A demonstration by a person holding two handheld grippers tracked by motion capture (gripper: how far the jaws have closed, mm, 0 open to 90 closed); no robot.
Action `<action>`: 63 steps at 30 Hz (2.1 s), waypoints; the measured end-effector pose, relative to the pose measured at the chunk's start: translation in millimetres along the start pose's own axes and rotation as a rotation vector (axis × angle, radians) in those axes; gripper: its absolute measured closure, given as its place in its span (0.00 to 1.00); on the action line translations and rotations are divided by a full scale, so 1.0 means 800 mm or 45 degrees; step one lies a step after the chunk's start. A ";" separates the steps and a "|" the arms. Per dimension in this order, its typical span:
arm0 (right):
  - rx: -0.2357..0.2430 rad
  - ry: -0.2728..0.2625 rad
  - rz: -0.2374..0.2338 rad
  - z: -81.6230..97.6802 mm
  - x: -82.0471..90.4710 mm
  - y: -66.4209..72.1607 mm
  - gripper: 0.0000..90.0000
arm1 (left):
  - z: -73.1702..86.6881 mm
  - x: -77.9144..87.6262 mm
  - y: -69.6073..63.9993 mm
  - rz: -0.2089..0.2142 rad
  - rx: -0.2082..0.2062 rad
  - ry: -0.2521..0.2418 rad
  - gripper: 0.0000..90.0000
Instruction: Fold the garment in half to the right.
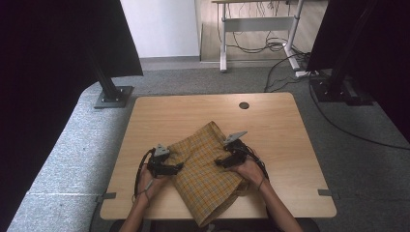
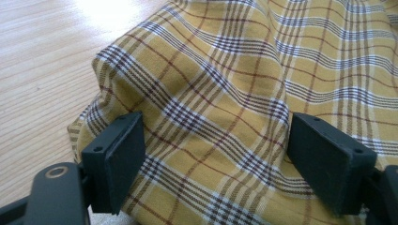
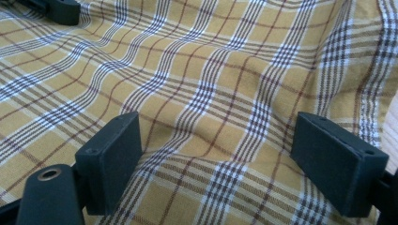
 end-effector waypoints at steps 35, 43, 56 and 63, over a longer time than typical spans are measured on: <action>-0.130 -0.086 0.231 0.076 0.041 0.079 0.09 | 0.046 0.051 0.063 -0.154 0.135 0.035 0.12; -0.118 -0.188 0.203 0.073 0.065 0.084 0.12 | 0.049 0.040 0.051 -0.172 0.055 0.090 0.09; 0.007 -0.030 -0.001 0.083 0.060 0.065 0.13 | 0.048 0.038 0.049 -0.151 0.035 0.086 0.07; -0.103 -0.022 0.197 0.082 0.054 0.080 0.13 | 0.048 0.037 0.050 -0.152 0.036 0.092 0.05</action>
Point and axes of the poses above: each handheld gripper's, and its own axes: x roughly backward along the jaws, z roughly out of its underside, y roughly to its left, the point moved 2 cm from there along -x, roughly forward along the jaws, and after that the axes turned 14 degrees about -z, right-handed, at the moved point
